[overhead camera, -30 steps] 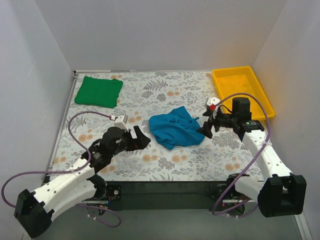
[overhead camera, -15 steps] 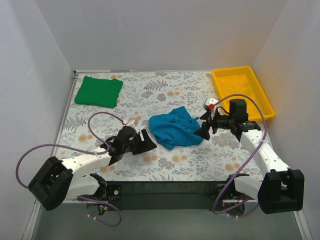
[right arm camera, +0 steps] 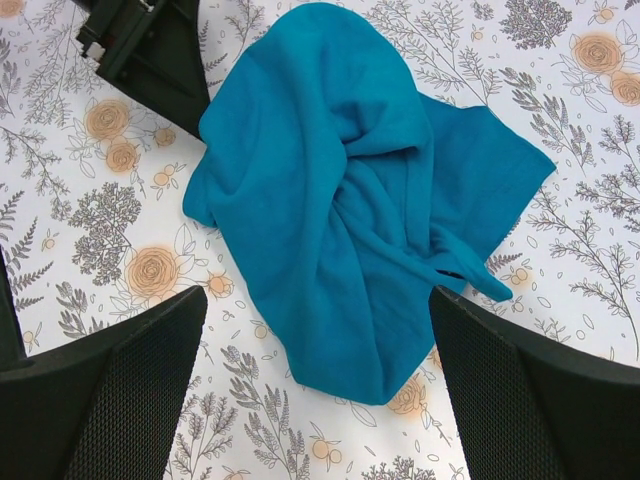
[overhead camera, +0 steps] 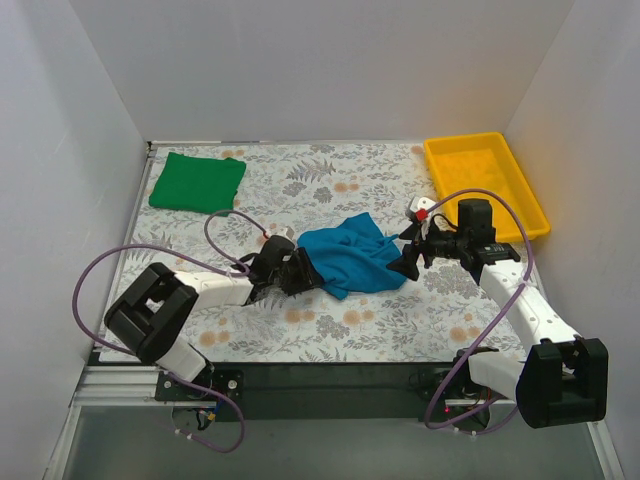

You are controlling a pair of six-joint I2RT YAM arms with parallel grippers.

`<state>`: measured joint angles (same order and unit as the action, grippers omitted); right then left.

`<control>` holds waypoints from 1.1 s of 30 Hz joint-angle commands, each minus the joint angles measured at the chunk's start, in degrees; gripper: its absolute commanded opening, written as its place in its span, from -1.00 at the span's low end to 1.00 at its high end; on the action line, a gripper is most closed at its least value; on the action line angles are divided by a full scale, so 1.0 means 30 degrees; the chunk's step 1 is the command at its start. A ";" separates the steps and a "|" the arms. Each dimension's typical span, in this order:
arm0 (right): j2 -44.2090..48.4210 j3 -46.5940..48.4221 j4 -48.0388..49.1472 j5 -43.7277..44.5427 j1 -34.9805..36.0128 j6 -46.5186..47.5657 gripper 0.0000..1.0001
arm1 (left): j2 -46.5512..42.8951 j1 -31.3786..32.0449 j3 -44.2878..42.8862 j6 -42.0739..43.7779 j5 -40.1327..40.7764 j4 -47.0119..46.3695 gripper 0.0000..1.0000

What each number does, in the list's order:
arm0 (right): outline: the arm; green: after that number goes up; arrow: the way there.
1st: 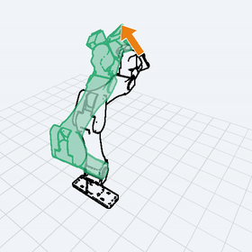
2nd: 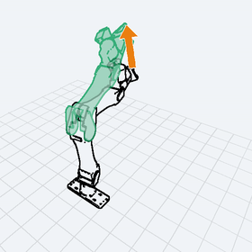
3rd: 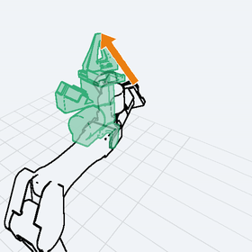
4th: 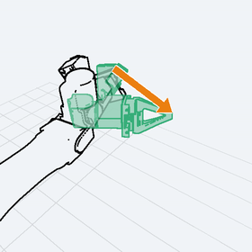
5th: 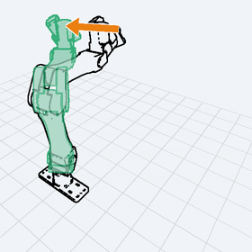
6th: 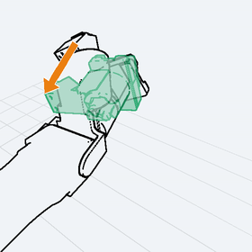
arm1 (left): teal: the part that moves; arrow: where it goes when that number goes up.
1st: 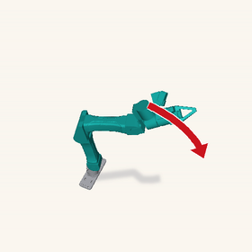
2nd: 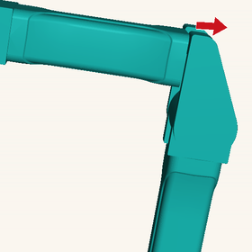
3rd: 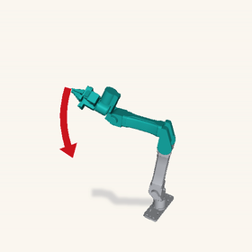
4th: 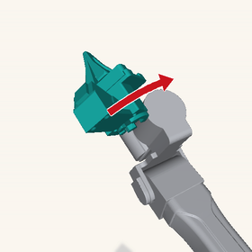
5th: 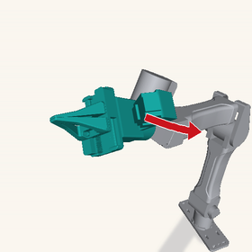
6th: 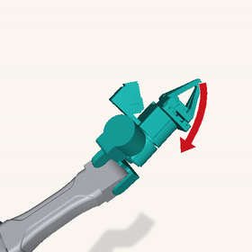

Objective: Fold and stack the t-shirts
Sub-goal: Flatten the tshirt out

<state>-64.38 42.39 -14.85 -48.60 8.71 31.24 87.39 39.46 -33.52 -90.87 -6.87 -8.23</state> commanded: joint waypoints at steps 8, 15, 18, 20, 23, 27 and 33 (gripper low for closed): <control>0.0073 -0.0098 0.0527 0.0114 0.0260 0.0015 0.97 | 0.1778 -0.0117 -0.1572 0.0580 0.1501 0.0957 -1.00; -0.0190 0.0400 -0.0439 0.1287 0.1286 0.1128 0.97 | -0.1969 -0.0117 -0.1191 0.2309 0.1501 -0.0304 -1.00; -0.0395 0.0634 -0.0762 0.1462 0.1549 0.1362 0.96 | -0.3961 -0.0117 -0.0752 0.2836 0.1530 -0.0071 -1.00; -0.0512 0.0810 -0.0966 0.1580 0.1725 0.1479 0.97 | -0.5362 -0.0117 -0.0373 0.3014 0.1471 0.0337 -1.00; -0.0717 0.1336 -0.1550 0.1639 0.1988 0.1713 0.97 | -0.7237 -0.0117 0.0300 0.3336 0.1179 0.0952 -1.00; -0.2295 0.3587 -0.4036 0.1784 0.2661 0.3697 0.97 | -0.9352 -0.0117 0.0888 0.3367 0.0973 0.2272 -1.00; -0.6368 0.8717 -0.7734 0.0912 0.3131 0.3067 0.89 | -1.2078 -0.0175 0.2028 0.2723 0.1090 0.4206 -1.00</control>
<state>-79.75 63.07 -31.48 -43.40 17.74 40.69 54.98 39.42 -29.43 -82.24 -3.84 0.54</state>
